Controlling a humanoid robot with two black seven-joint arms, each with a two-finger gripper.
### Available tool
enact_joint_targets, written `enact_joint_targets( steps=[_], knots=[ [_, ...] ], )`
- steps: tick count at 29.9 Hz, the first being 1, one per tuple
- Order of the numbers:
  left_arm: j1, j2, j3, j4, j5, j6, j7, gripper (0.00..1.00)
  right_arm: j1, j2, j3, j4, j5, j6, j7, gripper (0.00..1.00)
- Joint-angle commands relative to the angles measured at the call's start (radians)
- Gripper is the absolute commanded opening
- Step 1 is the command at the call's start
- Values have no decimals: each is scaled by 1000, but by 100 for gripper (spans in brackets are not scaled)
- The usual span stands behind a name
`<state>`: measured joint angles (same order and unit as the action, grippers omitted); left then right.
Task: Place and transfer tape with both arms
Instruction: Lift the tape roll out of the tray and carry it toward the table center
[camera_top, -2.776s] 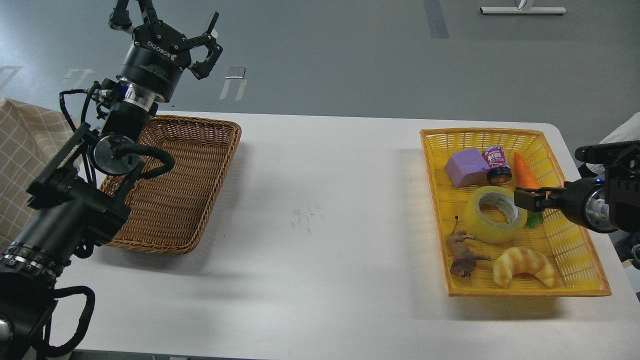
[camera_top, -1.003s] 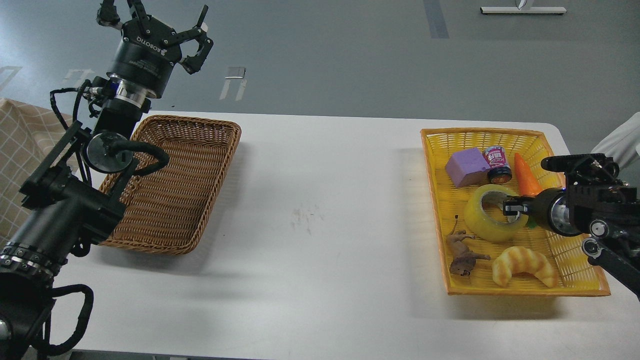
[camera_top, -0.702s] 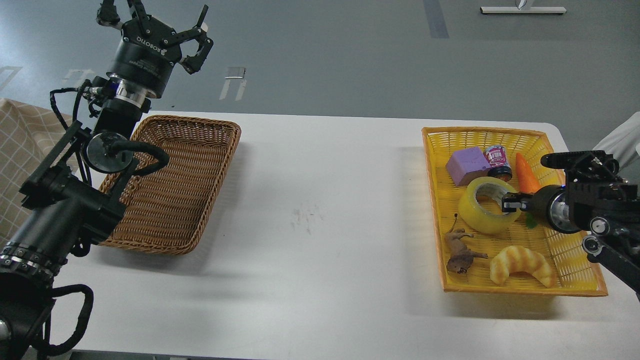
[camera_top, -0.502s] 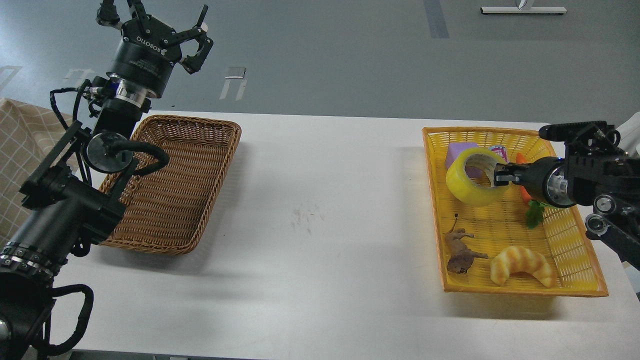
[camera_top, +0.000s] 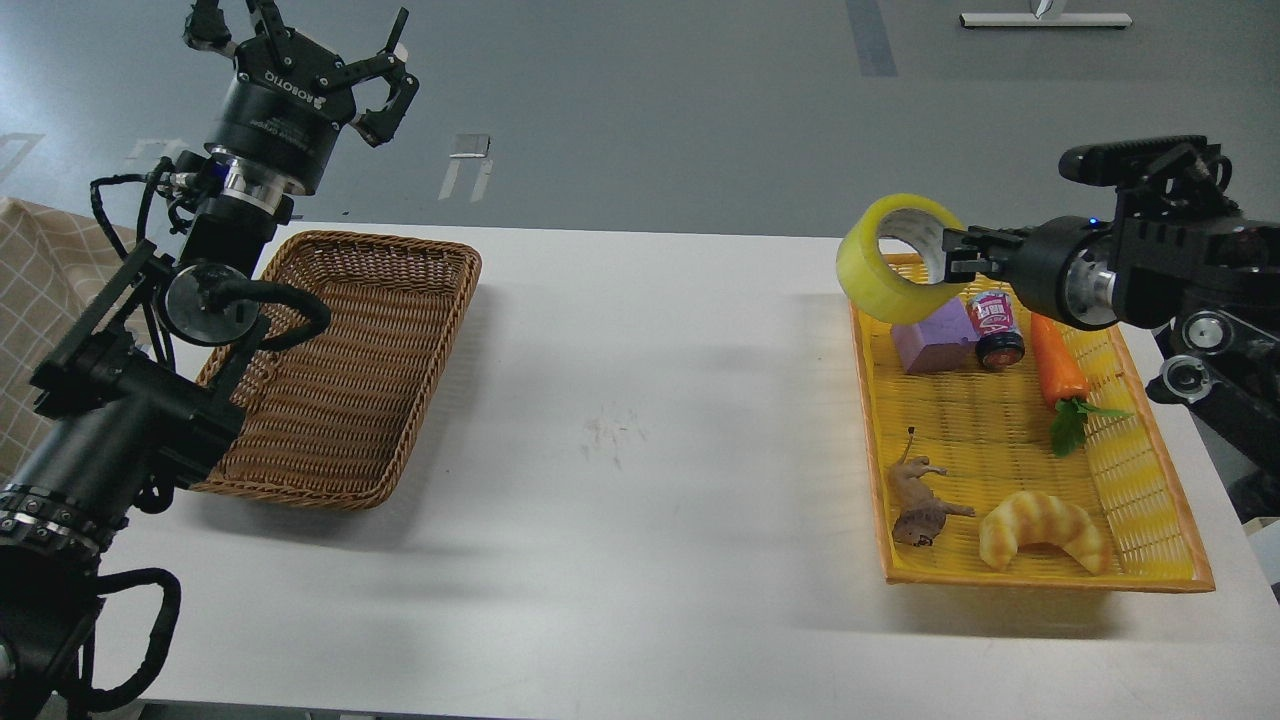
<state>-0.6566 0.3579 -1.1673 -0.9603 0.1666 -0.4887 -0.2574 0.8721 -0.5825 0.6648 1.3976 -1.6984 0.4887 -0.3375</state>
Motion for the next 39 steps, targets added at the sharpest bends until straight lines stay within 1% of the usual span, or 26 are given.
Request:
enact_joint_targets(
  steps=[1, 7, 14, 18, 22, 26, 39],
  knots=[
    [0, 1, 1, 0, -1, 0, 1, 98, 18, 65, -4, -5, -3, 0, 0, 0],
    [0, 1, 5, 0, -1, 0, 1, 98, 34, 168, -17, -40, -7, 0, -1, 2],
    [0, 0, 5, 0, -1, 0, 1, 98, 73, 279, -117, -88, -14, 0, -2, 2],
    [0, 0, 1, 0, -1, 0, 1, 98, 90, 358, -155, -157, -15, 0, -3, 3],
    [0, 0, 1, 0, -1, 0, 1, 98, 103, 395, -197, -184, -17, 0, -3, 3],
    [0, 0, 1, 0, -1, 0, 1, 98, 108, 427, -212, -213, -17, 0, -3, 6],
    [0, 3, 0, 0, -1, 0, 1, 98, 108, 492, -257, -281, -20, 0, -5, 6]
  ],
)
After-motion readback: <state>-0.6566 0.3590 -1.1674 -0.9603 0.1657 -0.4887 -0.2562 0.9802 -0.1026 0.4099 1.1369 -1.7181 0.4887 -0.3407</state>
